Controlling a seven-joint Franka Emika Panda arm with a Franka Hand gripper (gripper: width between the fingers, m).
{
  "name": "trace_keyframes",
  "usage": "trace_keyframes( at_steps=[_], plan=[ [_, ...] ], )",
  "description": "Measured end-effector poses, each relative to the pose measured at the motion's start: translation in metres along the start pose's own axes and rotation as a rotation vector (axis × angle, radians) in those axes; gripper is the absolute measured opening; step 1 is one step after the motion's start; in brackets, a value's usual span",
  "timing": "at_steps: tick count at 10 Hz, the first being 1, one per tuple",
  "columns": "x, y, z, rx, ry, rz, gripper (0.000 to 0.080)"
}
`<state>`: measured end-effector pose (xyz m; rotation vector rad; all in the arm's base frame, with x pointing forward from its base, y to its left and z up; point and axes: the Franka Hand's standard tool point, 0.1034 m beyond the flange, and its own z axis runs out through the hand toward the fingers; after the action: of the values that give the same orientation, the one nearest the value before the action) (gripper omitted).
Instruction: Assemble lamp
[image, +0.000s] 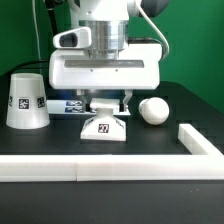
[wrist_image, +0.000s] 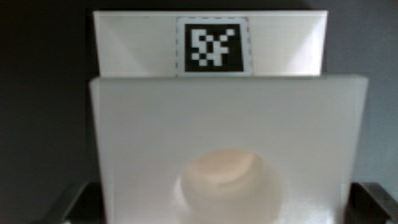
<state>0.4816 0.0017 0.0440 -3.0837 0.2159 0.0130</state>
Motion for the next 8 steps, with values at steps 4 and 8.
trace_keyframes(
  at_steps=[4,8],
  plan=[
    [0.000,0.000,0.000,0.000,0.000,0.000,0.0535],
    [0.026,-0.015,0.000,0.011,0.026,-0.106,0.0537]
  ],
)
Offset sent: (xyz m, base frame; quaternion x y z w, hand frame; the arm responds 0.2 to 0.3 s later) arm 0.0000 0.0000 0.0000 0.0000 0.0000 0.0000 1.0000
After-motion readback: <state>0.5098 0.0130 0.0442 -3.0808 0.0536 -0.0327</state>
